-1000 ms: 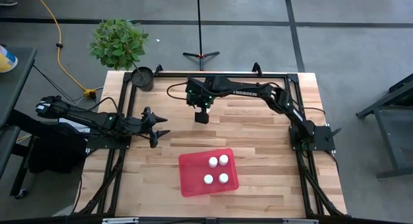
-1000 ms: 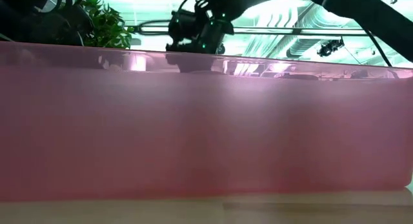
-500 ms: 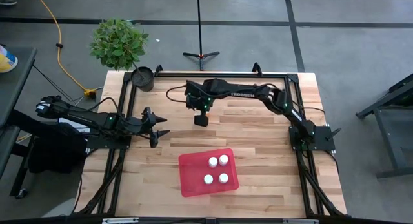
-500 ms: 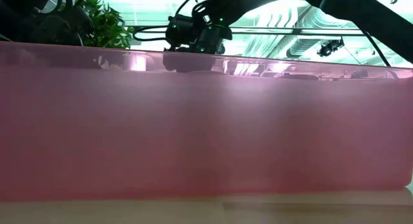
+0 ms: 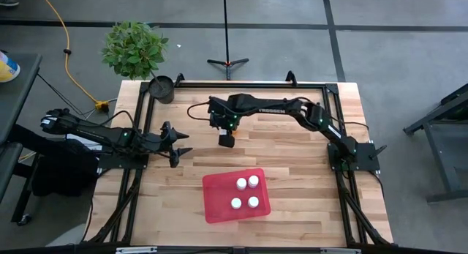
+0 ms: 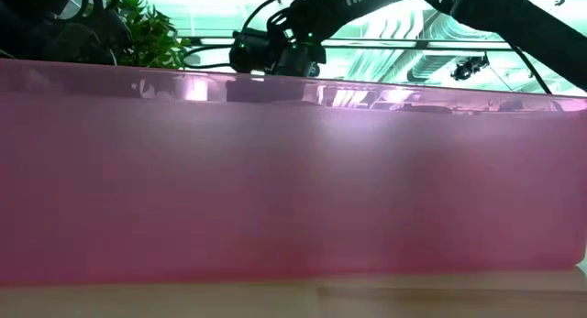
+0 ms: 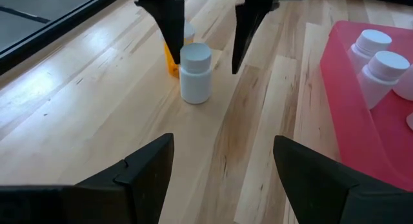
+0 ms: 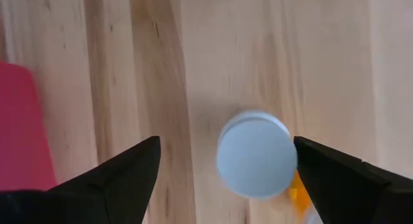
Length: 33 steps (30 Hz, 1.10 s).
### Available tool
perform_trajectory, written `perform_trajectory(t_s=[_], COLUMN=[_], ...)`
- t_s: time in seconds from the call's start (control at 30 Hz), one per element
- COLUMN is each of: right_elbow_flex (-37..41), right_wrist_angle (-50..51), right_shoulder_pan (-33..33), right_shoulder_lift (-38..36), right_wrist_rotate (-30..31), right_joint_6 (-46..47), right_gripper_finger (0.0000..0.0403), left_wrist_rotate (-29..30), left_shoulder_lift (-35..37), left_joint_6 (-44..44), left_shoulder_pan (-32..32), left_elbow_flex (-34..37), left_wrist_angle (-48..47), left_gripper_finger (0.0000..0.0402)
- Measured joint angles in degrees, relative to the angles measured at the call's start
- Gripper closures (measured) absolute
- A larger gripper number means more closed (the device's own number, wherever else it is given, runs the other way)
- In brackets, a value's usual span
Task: Pick and place pill bottles into a basket
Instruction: Put the white pill bottle into the red bin
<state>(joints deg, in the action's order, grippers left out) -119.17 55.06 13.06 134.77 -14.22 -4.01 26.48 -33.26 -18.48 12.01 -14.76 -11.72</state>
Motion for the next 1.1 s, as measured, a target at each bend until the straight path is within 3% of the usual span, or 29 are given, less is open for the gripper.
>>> perform_trajectory(t_s=[0.53,0.77,1.1], right_elbow_flex=[0.1,0.1,0.1], right_wrist_angle=[-0.1,-0.4,-0.4], right_shoulder_pan=[-0.2,-0.9,-1.2], right_shoulder_lift=[1.5,1.5,1.4], right_wrist_rotate=[-1.6,-1.6,-1.6], right_joint_6=[0.5,0.1,-0.1], right_gripper_finger=[0.0073,0.0126,0.0234], left_wrist_rotate=[-0.9,-0.9,-1.0], left_shoulder_lift=[0.0,0.0,0.0], left_joint_6=[-1.0,-1.2,-1.2], left_shoulder_pan=[0.0,0.0,0.0], left_elbow_flex=[0.0,0.0,0.0], left_wrist_angle=[-0.4,-0.4,-0.4], left_gripper_finger=[0.0103,0.0103,0.0103])
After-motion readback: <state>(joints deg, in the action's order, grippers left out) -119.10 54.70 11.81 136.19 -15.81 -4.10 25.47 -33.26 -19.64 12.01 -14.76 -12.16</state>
